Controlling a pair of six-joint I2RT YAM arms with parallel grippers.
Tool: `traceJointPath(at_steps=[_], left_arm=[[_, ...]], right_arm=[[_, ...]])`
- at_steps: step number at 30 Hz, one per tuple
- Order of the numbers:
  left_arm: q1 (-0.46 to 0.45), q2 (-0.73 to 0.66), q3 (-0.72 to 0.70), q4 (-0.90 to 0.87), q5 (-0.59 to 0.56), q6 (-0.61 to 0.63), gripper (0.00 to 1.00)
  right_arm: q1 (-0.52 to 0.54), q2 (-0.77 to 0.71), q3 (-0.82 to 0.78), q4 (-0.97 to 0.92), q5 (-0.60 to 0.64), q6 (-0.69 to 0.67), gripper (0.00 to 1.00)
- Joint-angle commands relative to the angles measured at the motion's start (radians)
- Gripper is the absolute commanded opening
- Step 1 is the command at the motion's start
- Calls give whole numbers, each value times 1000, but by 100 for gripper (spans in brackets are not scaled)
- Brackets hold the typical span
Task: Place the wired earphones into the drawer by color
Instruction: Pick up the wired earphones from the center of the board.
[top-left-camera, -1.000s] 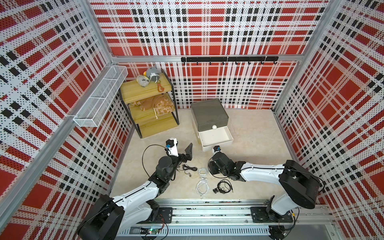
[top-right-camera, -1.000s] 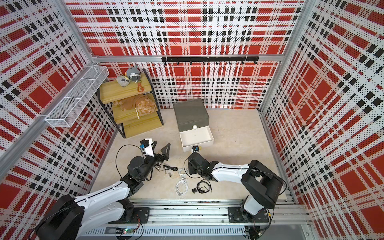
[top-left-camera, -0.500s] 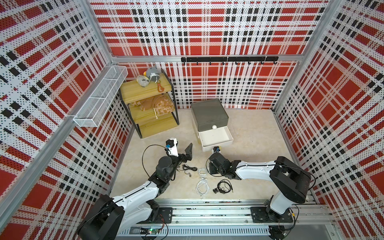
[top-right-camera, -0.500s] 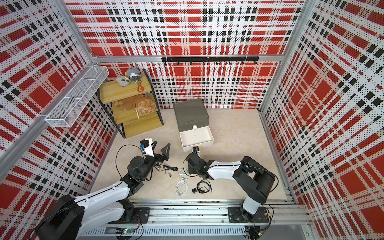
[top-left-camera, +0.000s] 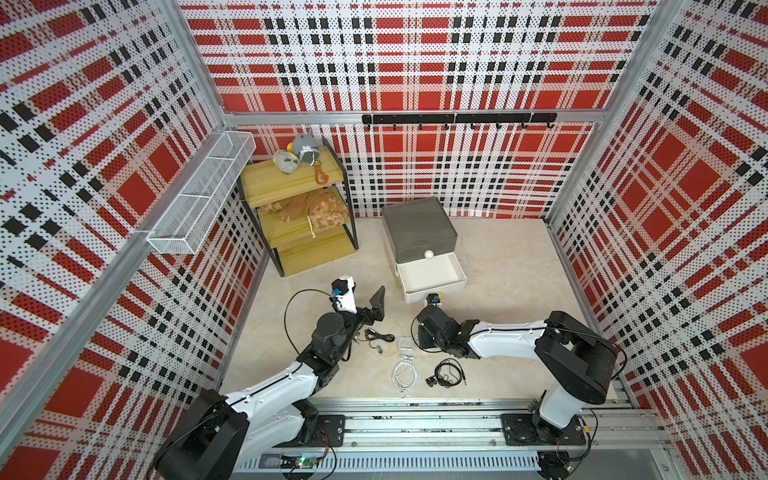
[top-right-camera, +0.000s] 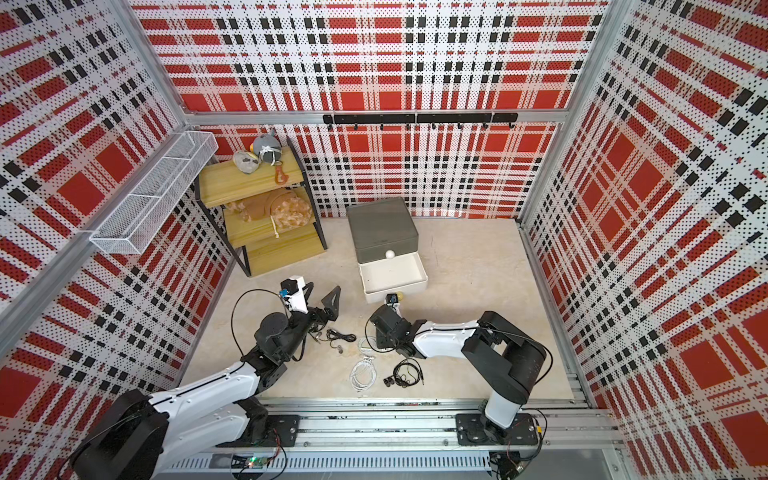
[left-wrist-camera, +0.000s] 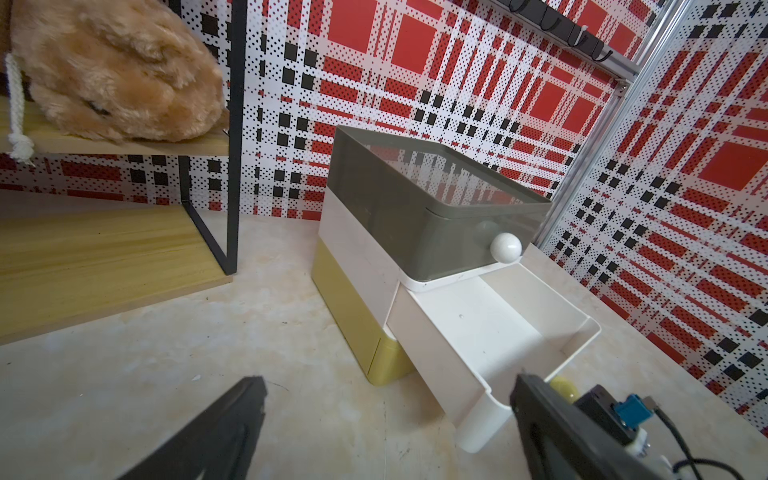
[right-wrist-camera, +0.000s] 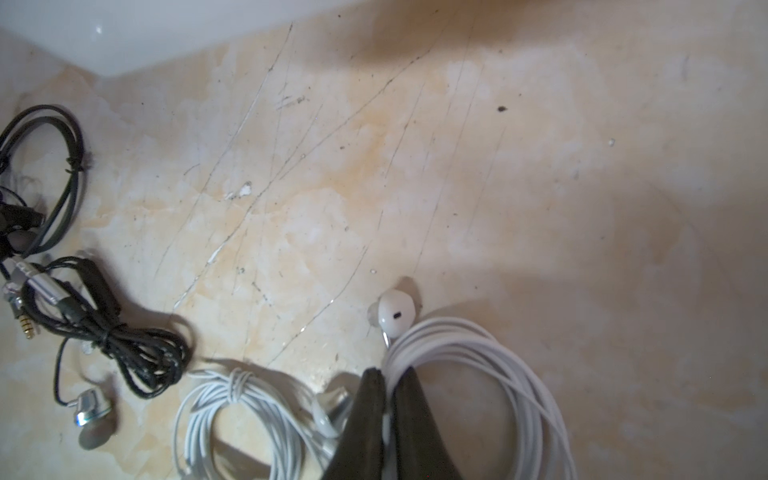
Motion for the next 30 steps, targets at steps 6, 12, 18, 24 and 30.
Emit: traceJointPath(at_steps=[6,12,18,24,30], left_arm=[[12,-1,-7,17,-1,-1,99],[11,-11,-10,17,3,-1,99],[11,-7,-10,19,11,0,99],[11,-6,-9,17,19,3,99],[12,16,-2,17,18,3,99]], right_arm=[[13,-93,-50,-27,57,13,9],[20,-181,-102,-5,82,-17,8],[26,-294,-157,36,92,-61,7],[27,-410,-189,67,92,-120,7],[27,-533,-186,73,140,-160,7]])
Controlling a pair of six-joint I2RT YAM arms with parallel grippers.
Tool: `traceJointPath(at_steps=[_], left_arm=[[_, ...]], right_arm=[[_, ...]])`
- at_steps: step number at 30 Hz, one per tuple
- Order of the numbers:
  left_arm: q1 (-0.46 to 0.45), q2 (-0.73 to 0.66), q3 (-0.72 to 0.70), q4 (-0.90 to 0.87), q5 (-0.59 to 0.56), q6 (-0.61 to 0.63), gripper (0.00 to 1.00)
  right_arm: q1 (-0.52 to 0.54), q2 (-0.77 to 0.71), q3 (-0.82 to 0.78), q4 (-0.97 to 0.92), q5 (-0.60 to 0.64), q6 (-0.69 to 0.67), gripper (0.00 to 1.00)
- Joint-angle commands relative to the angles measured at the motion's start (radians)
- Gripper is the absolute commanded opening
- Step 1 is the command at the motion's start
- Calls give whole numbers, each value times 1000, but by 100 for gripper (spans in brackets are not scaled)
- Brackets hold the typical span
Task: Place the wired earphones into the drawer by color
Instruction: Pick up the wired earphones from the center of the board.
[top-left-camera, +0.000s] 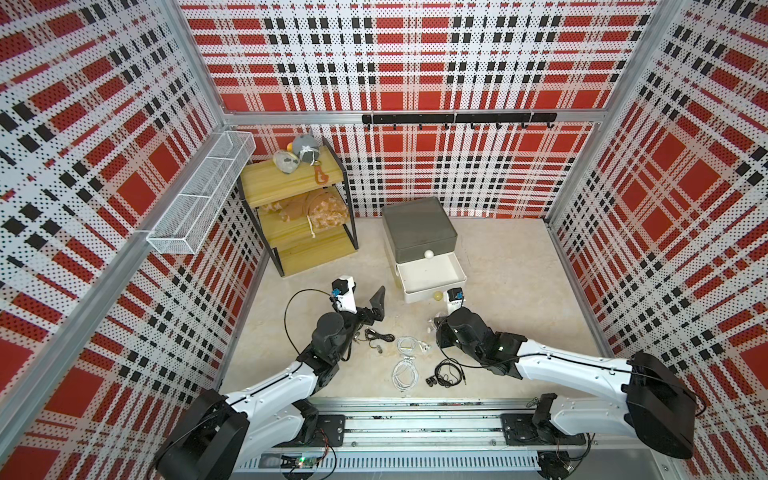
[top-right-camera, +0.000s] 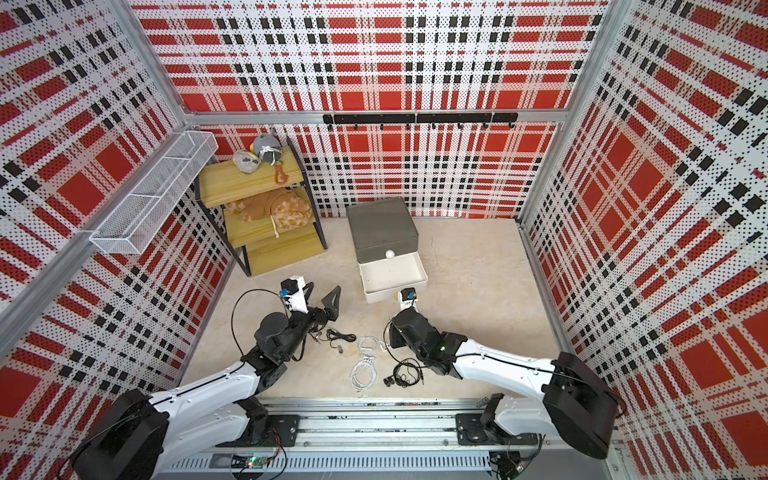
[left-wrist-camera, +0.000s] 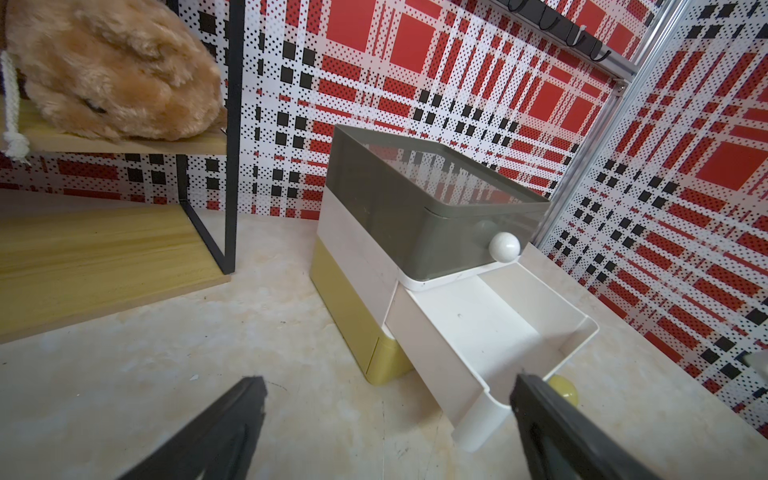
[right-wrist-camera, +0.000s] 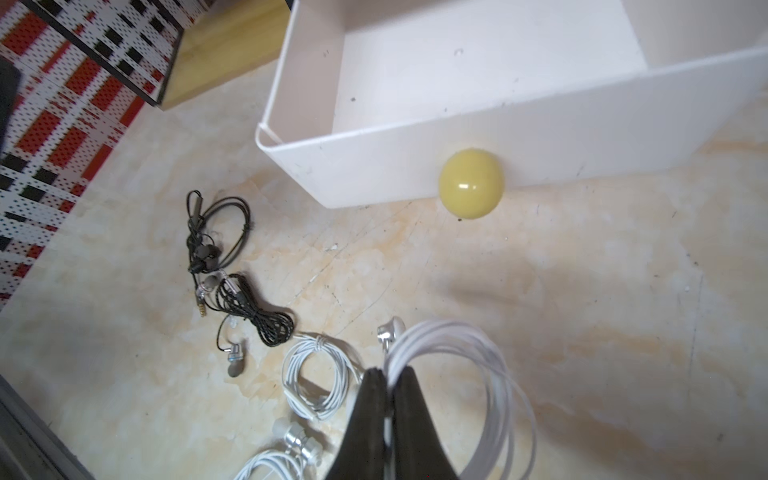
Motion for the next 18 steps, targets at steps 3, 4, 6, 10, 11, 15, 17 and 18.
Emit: traceJointPath(at_steps=[3,4,6,10,11,15,17,18], left_arm=[[12,18,0,16,17,4,99],[13,18,0,17,18,4,99],[13,17,0,17,18,6,99],[13,21,2,17,16,4,99],[13,22,2,16,19,4,99],[13,27,4,16,19,5,99],[13,26,3,16,23,5,99],[12,23,3,16,23,6,99]], right_arm=[[9,-76,26,22,65,-63,7],[9,-80,39,17,77,-69,8],[9,-79,68,2,100,-79,8],[7,-58,124,-6,126,-103,7],[7,-52,133,-3,132,-107,7],[1,-19,177,9,144,-112,7],[-9,2,199,14,141,-144,7],[-16,14,212,19,135,-145,7]])
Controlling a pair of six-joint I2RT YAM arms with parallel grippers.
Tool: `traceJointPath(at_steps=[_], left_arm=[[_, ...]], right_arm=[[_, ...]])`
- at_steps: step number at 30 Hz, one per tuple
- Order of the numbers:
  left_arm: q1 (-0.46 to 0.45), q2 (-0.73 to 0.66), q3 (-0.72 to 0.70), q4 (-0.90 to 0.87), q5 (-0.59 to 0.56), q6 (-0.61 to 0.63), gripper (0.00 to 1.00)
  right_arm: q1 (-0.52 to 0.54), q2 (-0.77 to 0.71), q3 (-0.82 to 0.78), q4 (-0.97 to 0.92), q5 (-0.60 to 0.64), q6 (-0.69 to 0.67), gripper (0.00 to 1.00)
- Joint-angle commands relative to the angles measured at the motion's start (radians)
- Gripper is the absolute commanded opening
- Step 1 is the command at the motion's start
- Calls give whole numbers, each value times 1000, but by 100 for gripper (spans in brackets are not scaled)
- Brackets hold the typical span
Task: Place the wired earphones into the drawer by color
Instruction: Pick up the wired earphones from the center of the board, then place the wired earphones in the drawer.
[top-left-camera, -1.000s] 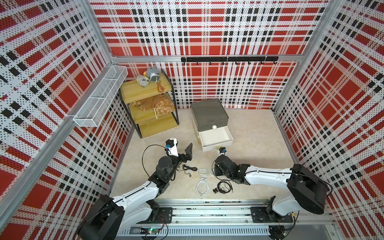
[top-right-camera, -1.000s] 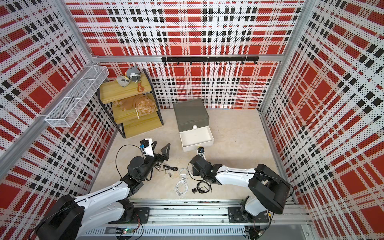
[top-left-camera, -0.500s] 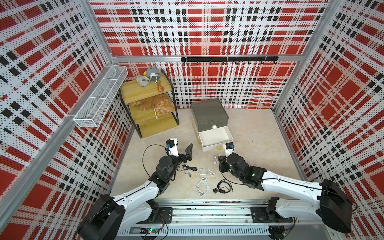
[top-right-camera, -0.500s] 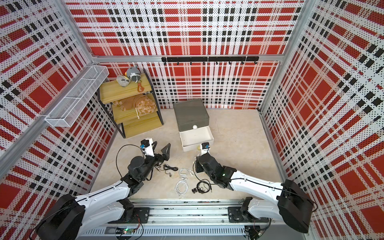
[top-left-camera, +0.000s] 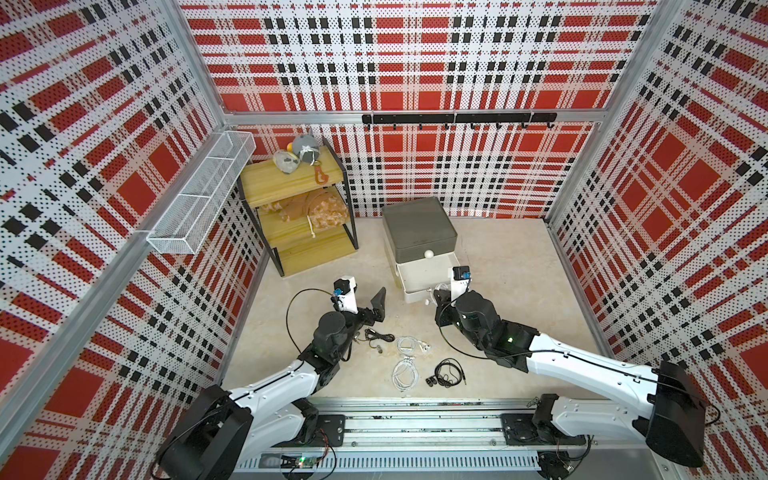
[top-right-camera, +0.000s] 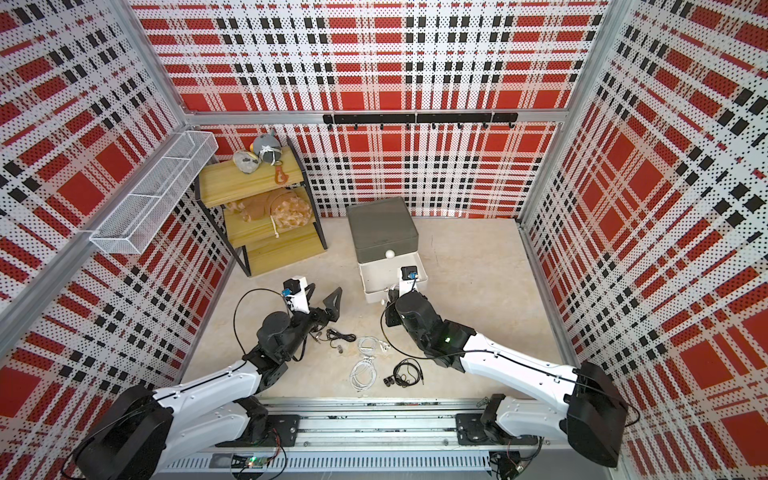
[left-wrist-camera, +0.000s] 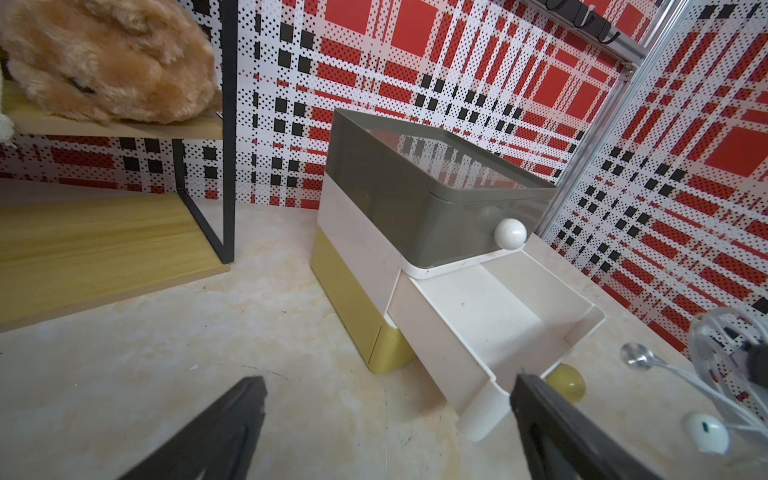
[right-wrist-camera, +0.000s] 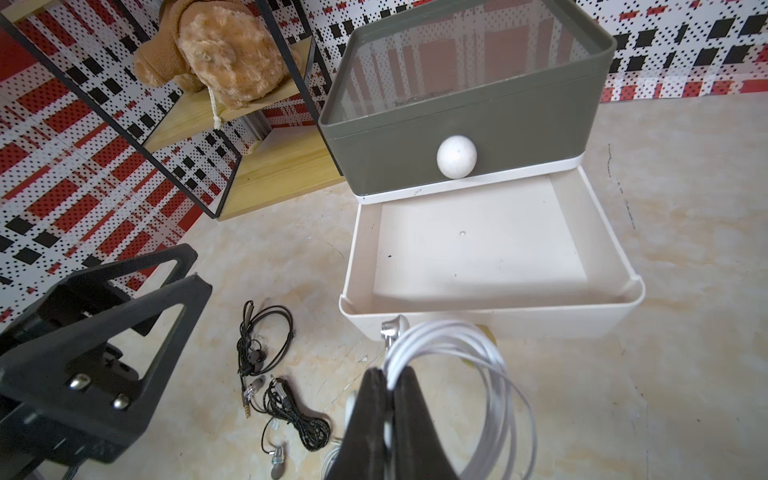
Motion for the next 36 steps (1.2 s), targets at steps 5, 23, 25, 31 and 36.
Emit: traceJointPath(at_steps=[5,23,25,31,36], left_arm=[[9,-2,2,16,5,4,99],[8,6,8,16,10,-2,99],[9,3,6,17,11,0,99],[7,2,5,17,9,-2,99],[9,3,7,16,11,1,99]], right_arm=[[-47,100,90,48,-19,-46,7],[-129,388,329,104,-102,-68,6],[-132,410,339,105,-103,-69,6],[-141,449,340,108,-95,-53,7],[-149,464,338,94,-94,-46,10]])
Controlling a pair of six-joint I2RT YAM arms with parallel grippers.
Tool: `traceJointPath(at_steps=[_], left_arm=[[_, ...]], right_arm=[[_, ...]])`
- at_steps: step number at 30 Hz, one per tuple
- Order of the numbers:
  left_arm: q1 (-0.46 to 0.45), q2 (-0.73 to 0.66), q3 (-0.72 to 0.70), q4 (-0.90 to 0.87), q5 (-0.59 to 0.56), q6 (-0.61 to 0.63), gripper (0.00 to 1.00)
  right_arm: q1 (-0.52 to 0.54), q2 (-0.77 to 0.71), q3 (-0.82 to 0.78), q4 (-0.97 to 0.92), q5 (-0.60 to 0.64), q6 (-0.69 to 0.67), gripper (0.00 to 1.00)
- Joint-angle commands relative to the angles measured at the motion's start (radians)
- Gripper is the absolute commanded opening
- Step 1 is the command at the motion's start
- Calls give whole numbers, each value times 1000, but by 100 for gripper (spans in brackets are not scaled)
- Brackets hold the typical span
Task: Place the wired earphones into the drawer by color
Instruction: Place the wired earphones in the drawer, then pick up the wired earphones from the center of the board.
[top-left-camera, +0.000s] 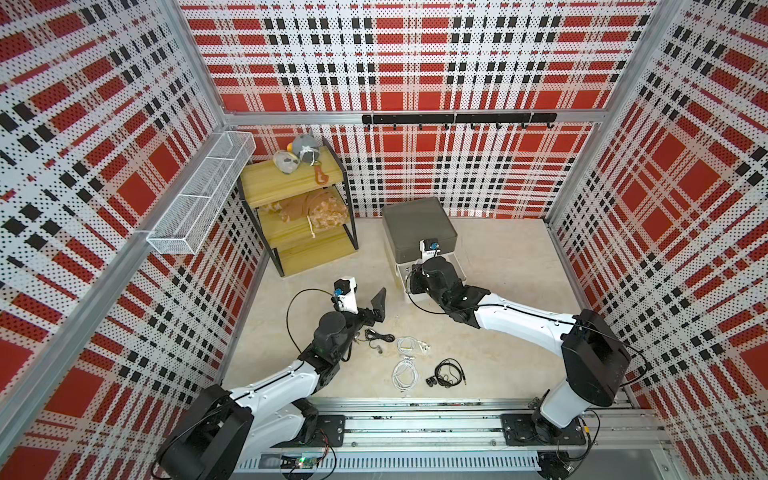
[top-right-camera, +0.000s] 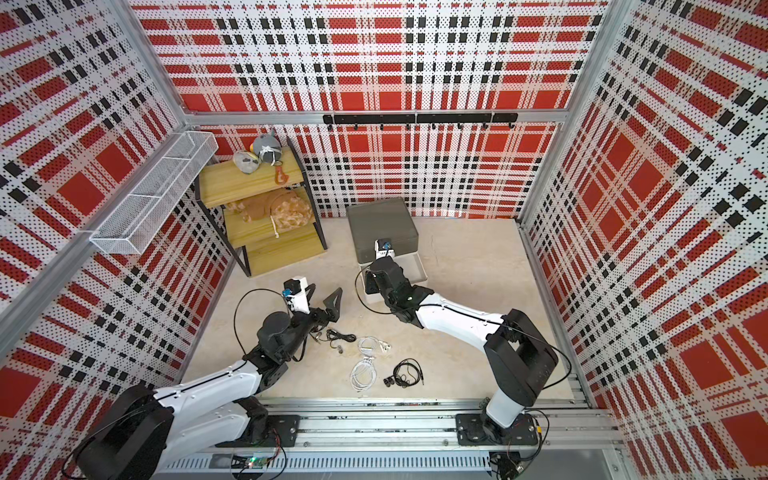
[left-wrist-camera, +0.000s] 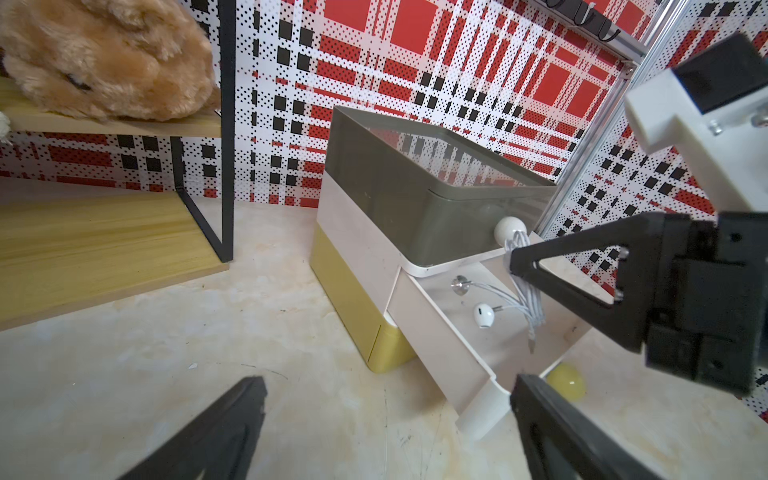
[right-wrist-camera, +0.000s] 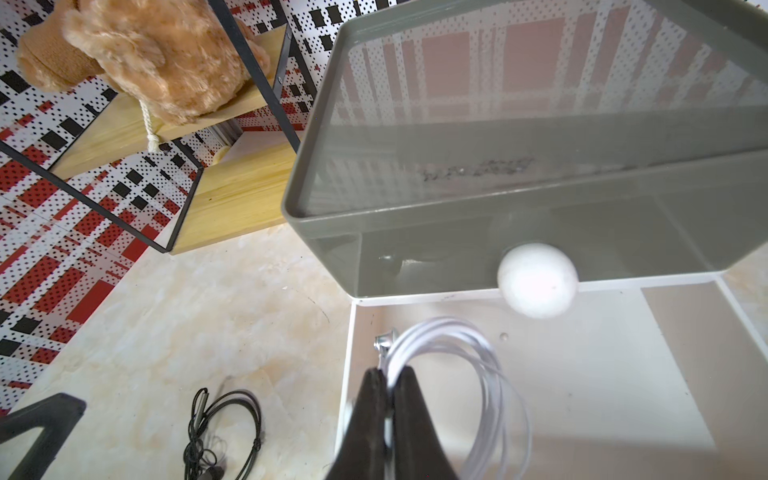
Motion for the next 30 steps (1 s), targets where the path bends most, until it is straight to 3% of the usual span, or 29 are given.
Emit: traceJointPath(at_steps=[1,5,10,24,30], left_arm=[[8,-1,5,17,10,2,99],[7,-6,3,17,8,2,99],[8,3,7,16,11,3,99],[-6,-9,33,-53,101,-9,99],[-136,-11,107,-237,43,-42,99]], right_arm=[[-8,14,9,2,3,13,14],[-8,0,0,-12,15,22,35],[-8,-52,-37,-25,26,28,55],[-27,-439,-362,-117,160,21,76],[-61,-634,-533,-132,282,-26,84]])
